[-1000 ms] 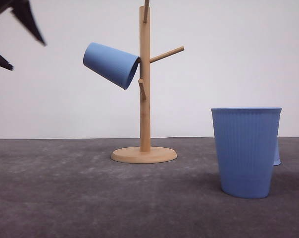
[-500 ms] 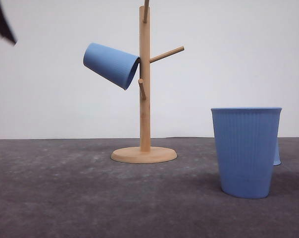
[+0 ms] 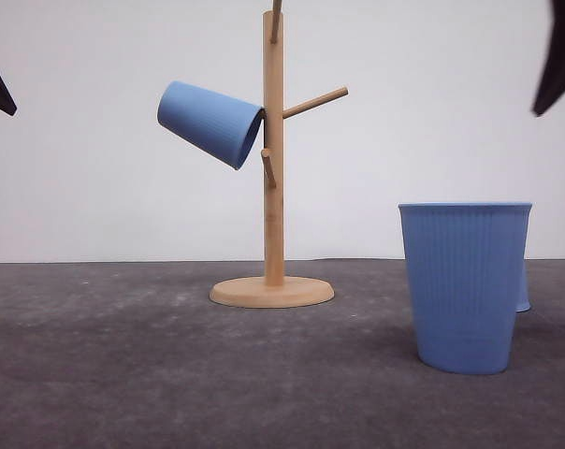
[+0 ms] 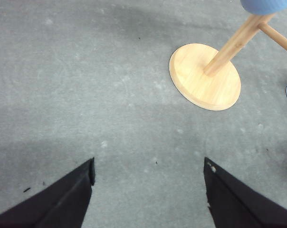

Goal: Place three cups

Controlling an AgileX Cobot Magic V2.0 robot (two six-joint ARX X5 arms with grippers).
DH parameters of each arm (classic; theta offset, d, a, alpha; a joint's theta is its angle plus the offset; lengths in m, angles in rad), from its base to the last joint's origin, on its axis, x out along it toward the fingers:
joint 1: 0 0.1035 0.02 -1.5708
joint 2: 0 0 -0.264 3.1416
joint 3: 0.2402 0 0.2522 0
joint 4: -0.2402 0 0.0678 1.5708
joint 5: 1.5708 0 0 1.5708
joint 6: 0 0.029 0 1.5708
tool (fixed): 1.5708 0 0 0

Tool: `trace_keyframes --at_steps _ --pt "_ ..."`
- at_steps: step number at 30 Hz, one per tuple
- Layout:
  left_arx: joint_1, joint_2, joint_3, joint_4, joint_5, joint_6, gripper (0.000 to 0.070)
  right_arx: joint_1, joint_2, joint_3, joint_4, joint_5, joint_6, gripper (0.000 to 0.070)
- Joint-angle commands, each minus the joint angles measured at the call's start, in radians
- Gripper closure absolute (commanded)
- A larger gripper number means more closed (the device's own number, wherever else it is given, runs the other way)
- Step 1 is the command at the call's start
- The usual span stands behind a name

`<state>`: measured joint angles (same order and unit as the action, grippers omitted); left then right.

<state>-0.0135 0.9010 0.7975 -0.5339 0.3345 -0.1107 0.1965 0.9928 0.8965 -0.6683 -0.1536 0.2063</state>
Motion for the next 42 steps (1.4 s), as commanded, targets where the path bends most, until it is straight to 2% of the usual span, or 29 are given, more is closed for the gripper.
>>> trace_keyframes --at_steps 1,6,13,25,27,35,39,42 --pt "-0.001 0.007 0.007 0.009 -0.002 -0.013 0.0269 0.002 0.078 0.051 0.007 0.011 0.001 0.0105" --pt "-0.001 0.007 0.007 0.008 -0.002 -0.014 0.0269 0.002 0.253 0.16 0.047 0.045 -0.032 0.0002" --pt "-0.001 0.007 0.007 0.008 -0.002 -0.015 0.0269 -0.004 0.442 0.251 0.13 0.079 -0.065 0.0" --pt "-0.001 0.007 0.007 0.008 -0.002 -0.026 0.027 -0.011 0.663 0.257 0.298 0.117 -0.087 0.0002" --pt "-0.001 0.007 0.007 0.007 -0.002 -0.026 0.0269 -0.011 0.675 0.257 0.308 0.129 -0.087 0.0022" --pt "-0.001 0.007 0.007 0.006 -0.002 -0.033 0.0269 -0.011 0.681 0.257 0.308 0.13 -0.088 0.0258" --pt "-0.001 0.007 0.007 0.006 -0.002 -0.034 0.0269 -0.011 0.681 0.257 0.297 0.13 -0.091 0.0318" --pt "-0.001 0.007 0.007 0.006 -0.002 -0.034 0.0269 -0.011 0.681 0.257 0.299 0.13 -0.092 0.0319"
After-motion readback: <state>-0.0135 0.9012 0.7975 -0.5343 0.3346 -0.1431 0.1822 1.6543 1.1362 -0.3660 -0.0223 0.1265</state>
